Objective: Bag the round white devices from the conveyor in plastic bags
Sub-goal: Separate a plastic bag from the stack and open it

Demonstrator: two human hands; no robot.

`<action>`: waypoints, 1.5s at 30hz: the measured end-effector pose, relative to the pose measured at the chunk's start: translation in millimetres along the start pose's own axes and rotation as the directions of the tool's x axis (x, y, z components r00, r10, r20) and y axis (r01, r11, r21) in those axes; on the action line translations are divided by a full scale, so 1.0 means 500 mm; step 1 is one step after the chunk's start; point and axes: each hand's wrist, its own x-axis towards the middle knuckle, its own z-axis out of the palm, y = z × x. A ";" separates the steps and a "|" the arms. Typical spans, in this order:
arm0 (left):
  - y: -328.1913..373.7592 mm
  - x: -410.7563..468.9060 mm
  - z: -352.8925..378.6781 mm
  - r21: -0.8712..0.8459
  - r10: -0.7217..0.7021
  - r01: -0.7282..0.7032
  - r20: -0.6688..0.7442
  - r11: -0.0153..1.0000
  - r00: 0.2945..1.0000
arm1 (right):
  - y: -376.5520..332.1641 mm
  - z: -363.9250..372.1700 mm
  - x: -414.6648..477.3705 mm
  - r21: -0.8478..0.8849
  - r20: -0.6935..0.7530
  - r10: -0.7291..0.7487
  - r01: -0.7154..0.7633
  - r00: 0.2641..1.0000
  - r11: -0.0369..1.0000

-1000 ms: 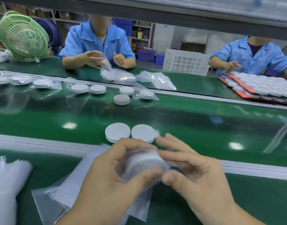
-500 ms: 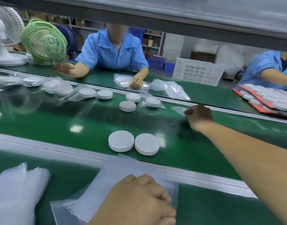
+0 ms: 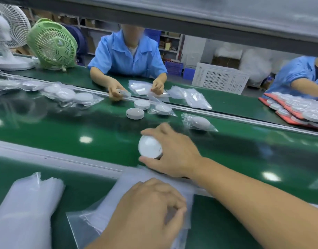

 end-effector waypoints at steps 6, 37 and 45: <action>-0.023 0.014 0.009 -0.109 -0.147 0.135 -0.117 0.985 0.982 | 0.085 -0.113 -0.245 0.099 -0.028 0.166 -0.162 0.986 0.982; 0.037 0.028 0.024 -0.592 -0.268 0.043 -0.297 0.805 0.917 | 0.012 -0.134 -0.228 0.413 -0.152 0.266 -0.184 0.952 0.892; -0.020 0.028 -0.001 0.220 0.130 -0.168 0.178 0.961 0.976 | 0.271 -0.116 -0.005 0.682 0.082 0.836 -0.642 0.542 0.350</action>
